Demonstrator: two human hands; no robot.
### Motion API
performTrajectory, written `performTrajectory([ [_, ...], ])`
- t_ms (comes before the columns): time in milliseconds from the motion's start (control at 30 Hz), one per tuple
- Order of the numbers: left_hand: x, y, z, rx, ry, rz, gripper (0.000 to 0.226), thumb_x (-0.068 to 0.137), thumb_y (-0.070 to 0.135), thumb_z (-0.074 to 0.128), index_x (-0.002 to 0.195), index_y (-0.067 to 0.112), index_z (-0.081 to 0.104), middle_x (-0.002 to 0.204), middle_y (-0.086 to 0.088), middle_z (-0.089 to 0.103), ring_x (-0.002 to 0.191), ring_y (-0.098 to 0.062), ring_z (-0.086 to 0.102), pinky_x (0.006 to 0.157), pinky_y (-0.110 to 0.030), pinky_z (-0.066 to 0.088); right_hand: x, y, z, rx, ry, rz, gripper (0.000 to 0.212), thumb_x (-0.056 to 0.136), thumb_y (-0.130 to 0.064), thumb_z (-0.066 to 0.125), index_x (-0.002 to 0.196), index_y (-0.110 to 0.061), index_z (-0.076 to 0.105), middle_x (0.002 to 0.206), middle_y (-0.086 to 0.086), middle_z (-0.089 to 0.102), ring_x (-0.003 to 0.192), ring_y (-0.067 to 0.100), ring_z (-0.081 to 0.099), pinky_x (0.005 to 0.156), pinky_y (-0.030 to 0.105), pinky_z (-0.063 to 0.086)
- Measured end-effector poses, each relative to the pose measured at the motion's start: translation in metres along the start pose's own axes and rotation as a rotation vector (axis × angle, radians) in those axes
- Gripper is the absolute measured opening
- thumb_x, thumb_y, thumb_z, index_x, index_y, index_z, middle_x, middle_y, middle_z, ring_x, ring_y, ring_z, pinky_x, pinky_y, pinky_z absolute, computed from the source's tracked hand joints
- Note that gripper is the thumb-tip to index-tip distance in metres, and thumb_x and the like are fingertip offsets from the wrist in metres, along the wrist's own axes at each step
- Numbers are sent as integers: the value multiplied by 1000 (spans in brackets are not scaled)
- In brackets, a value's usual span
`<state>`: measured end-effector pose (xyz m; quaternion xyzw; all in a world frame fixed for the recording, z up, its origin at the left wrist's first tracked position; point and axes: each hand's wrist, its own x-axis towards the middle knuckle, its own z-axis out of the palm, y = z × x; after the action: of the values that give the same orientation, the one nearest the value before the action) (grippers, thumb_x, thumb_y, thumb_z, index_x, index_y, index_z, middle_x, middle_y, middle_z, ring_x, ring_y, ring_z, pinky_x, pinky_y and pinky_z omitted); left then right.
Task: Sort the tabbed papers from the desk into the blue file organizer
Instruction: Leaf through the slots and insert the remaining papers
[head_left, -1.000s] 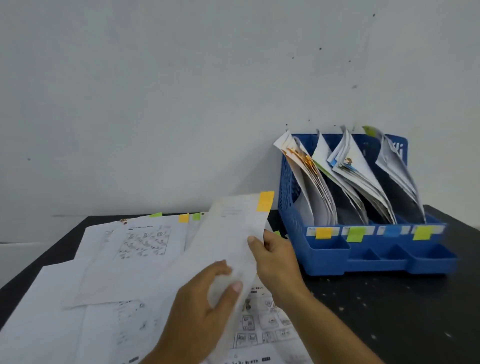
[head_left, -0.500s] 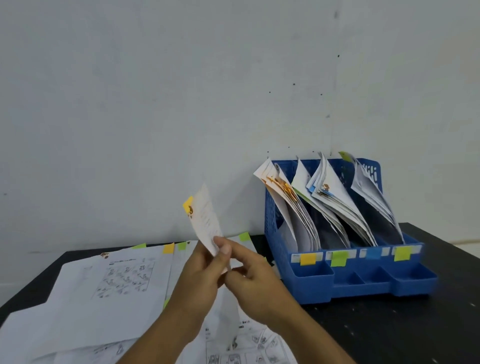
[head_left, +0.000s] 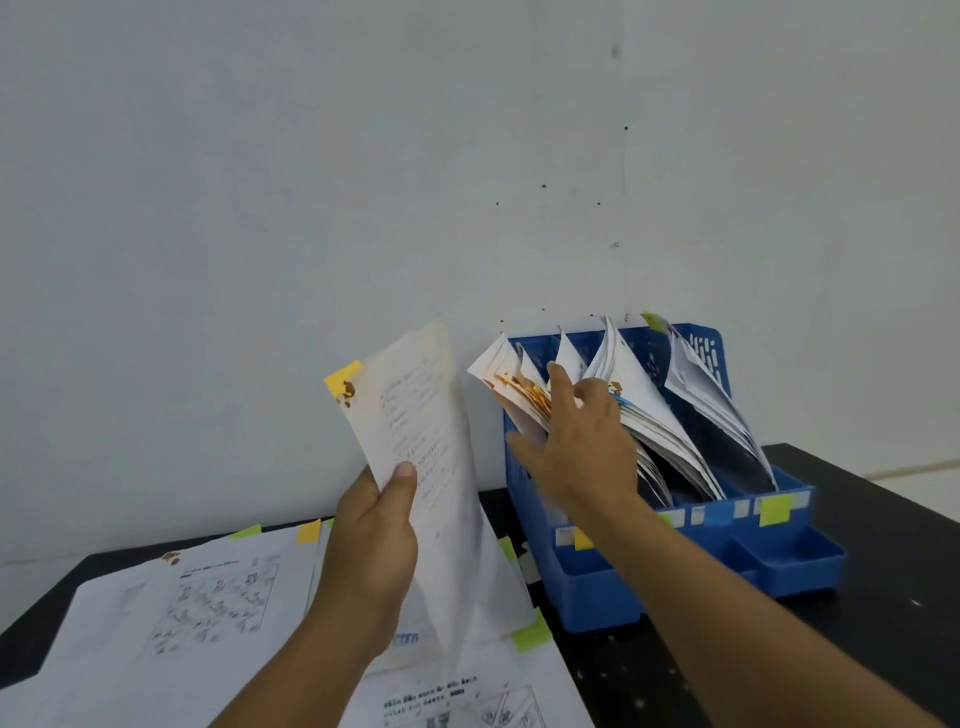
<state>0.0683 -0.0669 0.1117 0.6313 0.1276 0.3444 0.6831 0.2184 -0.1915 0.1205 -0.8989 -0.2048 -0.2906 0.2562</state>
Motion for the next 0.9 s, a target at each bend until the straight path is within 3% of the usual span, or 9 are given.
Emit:
performTrajectory([
  [67, 5, 11, 6, -18, -20, 32, 28, 102, 27, 46, 125, 35, 59, 121, 16, 65, 115, -14, 60, 106, -45, 43, 14, 6, -6, 17, 34, -25, 54, 98, -43, 50, 144, -23, 31, 123, 7, 52, 96, 24, 56, 68, 34, 47],
  [167, 12, 31, 12, -71, -32, 52, 29, 102, 20, 46, 125, 30, 60, 117, 11, 68, 110, -16, 63, 102, -46, 46, 29, 17, -17, 61, 54, 44, 33, 103, -28, 41, 133, -17, 48, 113, 8, 57, 83, 23, 49, 68, 33, 39],
  [300, 25, 60, 18, -135, -65, 35, 28, 102, 18, 45, 120, 27, 64, 111, 8, 72, 104, -20, 67, 92, -47, 52, 36, 27, -23, 125, 21, 108, 32, 103, -26, 40, 131, -14, 52, 111, 7, 55, 85, 22, 47, 72, 33, 38],
  [467, 40, 82, 38, -110, -97, 86, 24, 102, 13, 46, 103, 29, 64, 95, 16, 71, 94, -12, 68, 82, -34, 54, 38, 33, -22, 167, 22, 123, 34, 103, -28, 42, 133, -16, 51, 100, 0, 46, 84, 20, 49, 71, 30, 37],
  [633, 56, 85, 69, -79, -125, 90, 25, 103, 13, 41, 107, 28, 61, 95, 16, 67, 94, -11, 64, 83, -34, 52, 40, 33, -16, 235, 18, 140, 36, 102, -30, 44, 135, -19, 51, 108, 2, 54, 89, 19, 54, 74, 30, 43],
  [733, 70, 77, 90, -50, -105, 96, 29, 104, 14, 39, 118, 27, 60, 102, 13, 66, 100, -15, 63, 92, -37, 50, 40, 34, -15, 273, 21, 143, 36, 101, -30, 46, 134, -21, 53, 111, 2, 56, 88, 19, 55, 73, 31, 43],
  [800, 80, 68, 102, -32, -62, 83, 33, 103, 16, 38, 127, 25, 59, 117, 8, 65, 110, -20, 60, 99, -41, 48, 38, 33, -14, 295, 16, 134, 35, 101, -31, 46, 134, -21, 54, 111, 2, 55, 88, 20, 56, 74, 31, 44],
  [900, 89, 49, 120, -24, 27, 77, 39, 101, 17, 36, 134, 25, 55, 131, 6, 60, 116, -21, 56, 99, -37, 46, 36, 34, -15, 332, 1, 136, 34, 100, -33, 48, 133, -23, 54, 112, 1, 53, 89, 19, 56, 75, 30, 44],
])
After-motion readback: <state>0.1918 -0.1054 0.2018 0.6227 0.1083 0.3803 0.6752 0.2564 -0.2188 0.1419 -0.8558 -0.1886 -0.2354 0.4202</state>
